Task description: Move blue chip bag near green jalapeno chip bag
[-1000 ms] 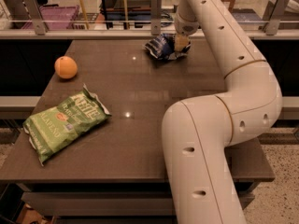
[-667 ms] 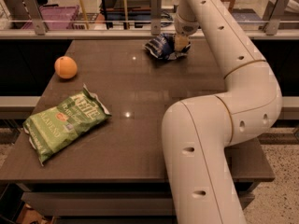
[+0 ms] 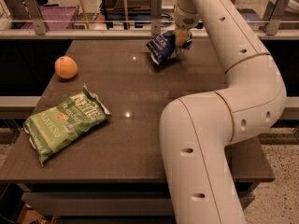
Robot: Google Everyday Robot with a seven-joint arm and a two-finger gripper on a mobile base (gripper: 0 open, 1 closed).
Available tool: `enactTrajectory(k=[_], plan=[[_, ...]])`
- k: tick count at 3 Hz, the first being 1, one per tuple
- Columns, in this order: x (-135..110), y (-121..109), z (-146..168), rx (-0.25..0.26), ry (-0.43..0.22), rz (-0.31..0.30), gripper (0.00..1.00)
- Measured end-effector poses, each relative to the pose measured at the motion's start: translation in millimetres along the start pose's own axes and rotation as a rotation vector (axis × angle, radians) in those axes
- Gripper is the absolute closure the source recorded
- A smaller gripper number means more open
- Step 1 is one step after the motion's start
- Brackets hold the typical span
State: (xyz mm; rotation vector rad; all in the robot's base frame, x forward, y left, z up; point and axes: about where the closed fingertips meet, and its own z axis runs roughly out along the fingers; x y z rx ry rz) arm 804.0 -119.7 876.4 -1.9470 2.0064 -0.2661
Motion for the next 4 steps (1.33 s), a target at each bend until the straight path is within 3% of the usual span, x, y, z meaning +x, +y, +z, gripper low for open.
enactTrajectory(k=[2,3,4], plan=[[3.1,6.4,-56.4,0.024,-0.014,0.037,1.00],[1.6,7.4,-83.3,0.057,-0.056,0.041,1.00],[-1.8,33.8,-125.3,0.088,-0.106,0.023,1.00]])
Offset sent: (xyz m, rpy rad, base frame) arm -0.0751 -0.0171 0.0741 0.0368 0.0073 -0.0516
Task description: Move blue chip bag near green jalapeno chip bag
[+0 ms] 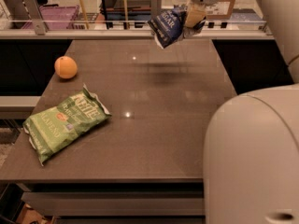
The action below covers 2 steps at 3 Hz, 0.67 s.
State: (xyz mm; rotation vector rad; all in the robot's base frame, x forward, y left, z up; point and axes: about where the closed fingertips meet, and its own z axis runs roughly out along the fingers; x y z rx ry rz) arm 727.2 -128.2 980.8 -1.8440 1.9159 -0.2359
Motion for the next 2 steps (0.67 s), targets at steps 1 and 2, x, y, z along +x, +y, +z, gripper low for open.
enactTrajectory(k=[1,2], plan=[[-0.9,17.9,9.3,-0.039,0.008,-0.009,1.00],[-0.7,17.9,10.7,-0.040,0.008,-0.008,1.00]])
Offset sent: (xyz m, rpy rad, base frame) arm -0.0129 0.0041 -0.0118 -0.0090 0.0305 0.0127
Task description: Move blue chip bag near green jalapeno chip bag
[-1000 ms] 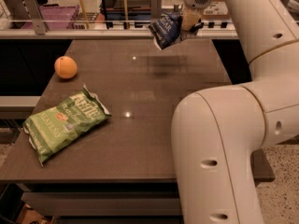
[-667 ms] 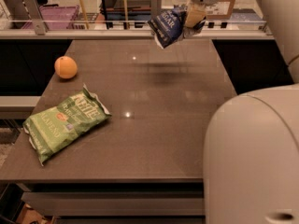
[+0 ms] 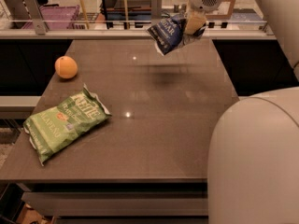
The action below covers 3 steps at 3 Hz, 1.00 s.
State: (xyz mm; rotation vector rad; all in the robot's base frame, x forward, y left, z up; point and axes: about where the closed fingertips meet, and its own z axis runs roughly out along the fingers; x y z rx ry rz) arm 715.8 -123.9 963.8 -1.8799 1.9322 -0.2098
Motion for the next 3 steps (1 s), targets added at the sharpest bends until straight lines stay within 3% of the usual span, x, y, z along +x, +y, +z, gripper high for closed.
enactTrajectory(k=[1,3], plan=[[-1.2,1.8,-0.9,-0.013,-0.024,-0.013,1.00],[2.5,30.4,-43.0,-0.066,-0.127,-0.046,1.00]])
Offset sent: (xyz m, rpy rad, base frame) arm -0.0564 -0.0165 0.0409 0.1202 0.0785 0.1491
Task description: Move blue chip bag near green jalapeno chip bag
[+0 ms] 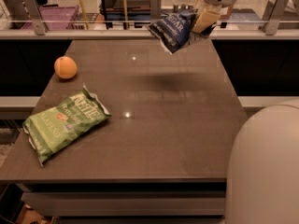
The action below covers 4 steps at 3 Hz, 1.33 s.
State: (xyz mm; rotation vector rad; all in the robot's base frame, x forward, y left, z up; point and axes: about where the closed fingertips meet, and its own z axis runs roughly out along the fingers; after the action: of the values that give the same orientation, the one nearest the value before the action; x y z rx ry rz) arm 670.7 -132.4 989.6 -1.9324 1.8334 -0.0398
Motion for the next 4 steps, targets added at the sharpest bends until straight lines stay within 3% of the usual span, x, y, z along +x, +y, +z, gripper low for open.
enactTrajectory(k=[2,4], plan=[[-25.1,38.2,-26.9,-0.008,-0.045,-0.004,1.00],[-50.4,85.9,-21.7,-0.022,-0.074,-0.020,1.00]])
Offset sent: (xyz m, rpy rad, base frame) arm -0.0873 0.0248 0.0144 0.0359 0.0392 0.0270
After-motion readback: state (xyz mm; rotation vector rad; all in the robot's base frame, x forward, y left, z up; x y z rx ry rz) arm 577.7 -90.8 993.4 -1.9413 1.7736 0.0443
